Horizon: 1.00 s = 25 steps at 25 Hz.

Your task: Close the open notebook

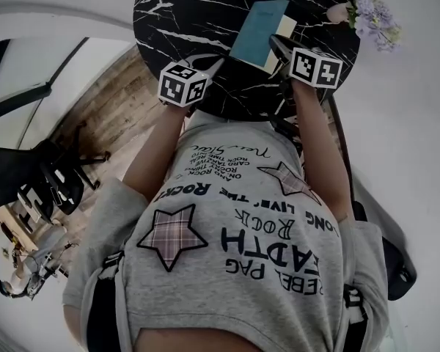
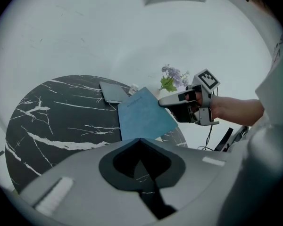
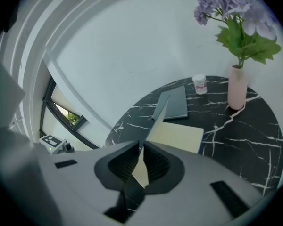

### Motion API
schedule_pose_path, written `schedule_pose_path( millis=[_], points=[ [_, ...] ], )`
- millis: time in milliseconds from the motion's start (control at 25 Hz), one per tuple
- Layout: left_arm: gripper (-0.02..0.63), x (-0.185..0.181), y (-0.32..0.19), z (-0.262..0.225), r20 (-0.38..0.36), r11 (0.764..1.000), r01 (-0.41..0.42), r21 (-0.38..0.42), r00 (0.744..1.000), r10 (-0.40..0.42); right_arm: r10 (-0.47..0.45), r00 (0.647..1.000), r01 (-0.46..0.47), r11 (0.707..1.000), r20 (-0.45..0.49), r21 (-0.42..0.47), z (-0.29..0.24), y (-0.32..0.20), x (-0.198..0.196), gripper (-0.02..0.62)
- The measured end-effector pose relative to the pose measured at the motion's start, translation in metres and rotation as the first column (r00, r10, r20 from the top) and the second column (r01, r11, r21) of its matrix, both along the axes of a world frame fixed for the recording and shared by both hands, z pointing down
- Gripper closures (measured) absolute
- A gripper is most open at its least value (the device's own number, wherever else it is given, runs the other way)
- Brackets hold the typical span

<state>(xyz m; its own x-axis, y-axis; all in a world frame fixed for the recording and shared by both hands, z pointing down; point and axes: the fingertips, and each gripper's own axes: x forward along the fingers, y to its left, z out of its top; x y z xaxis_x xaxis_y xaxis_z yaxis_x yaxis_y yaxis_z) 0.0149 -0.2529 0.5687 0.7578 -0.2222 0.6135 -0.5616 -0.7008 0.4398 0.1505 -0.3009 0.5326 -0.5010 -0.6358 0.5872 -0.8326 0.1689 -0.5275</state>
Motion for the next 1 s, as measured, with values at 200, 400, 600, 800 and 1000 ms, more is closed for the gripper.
schedule_pose_path(
  millis=[200,400,600,800,1000],
  points=[
    [0.597,0.002,-0.001,0.002,0.003,1.000,0.005,-0.001,1.000,-0.005,0.024,0.999,-0.026,0.997,-0.035,-0.067,0.026,0.014,0.024,0.558],
    [0.597,0.000,0.000,0.003,0.007,1.000,0.010,-0.005,1.000,-0.010,0.027,0.996,-0.038,0.990,-0.079,-0.138,0.058,0.024,0.041,0.560],
    [0.597,-0.006,0.001,0.004,0.015,1.000,0.018,-0.010,1.000,-0.017,-0.005,0.992,-0.024,0.975,-0.129,-0.221,0.094,0.030,0.051,0.560],
    [0.597,-0.014,0.001,0.005,0.021,0.999,0.036,-0.013,0.999,-0.036,-0.071,0.973,0.010,0.963,-0.220,-0.270,0.116,0.031,0.052,0.559],
    [0.597,-0.022,0.002,0.007,0.024,0.999,0.047,-0.018,0.999,-0.046,-0.122,0.949,0.040,0.962,-0.291,-0.270,0.115,0.031,0.049,0.558]
  ],
)
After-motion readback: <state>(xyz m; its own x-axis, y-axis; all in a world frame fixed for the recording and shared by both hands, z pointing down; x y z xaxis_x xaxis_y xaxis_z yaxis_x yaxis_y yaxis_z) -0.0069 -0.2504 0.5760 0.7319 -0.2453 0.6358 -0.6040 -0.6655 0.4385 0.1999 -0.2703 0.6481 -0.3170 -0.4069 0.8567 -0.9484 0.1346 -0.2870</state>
